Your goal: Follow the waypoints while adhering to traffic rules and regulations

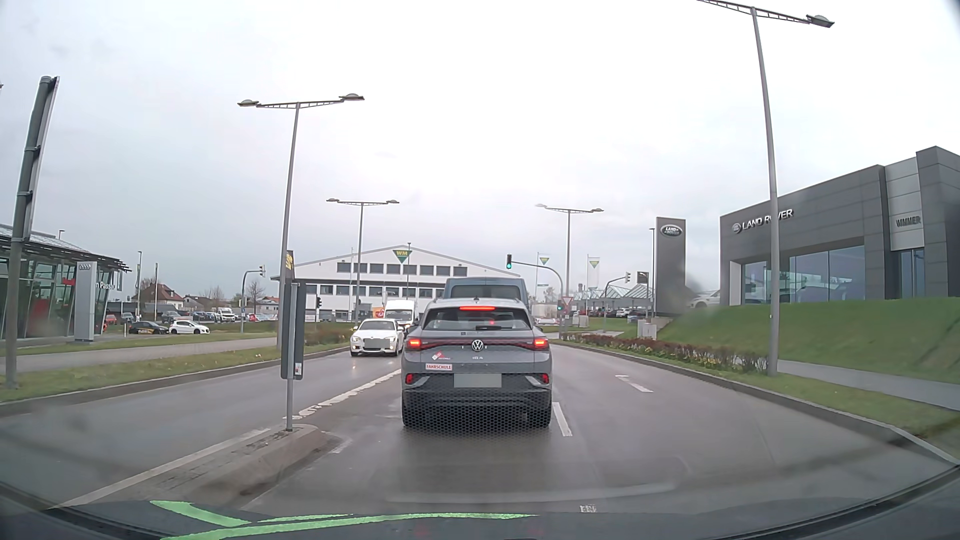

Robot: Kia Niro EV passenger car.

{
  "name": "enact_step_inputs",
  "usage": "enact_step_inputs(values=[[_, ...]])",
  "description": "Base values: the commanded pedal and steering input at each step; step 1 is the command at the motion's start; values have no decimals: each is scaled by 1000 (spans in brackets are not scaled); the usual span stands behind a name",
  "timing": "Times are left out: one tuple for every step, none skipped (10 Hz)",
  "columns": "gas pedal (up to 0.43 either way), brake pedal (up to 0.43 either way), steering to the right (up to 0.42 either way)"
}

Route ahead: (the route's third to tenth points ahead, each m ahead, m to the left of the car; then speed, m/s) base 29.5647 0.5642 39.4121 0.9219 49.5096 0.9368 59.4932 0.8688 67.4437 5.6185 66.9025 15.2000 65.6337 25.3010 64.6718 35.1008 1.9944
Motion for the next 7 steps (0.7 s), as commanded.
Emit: enact_step_inputs(values=[[0, 195, 19], [0, 195, 21], [0, 195, 21], [0, 189, 21], [0, 189, 21], [0, 189, 21], [0, 183, 22]])
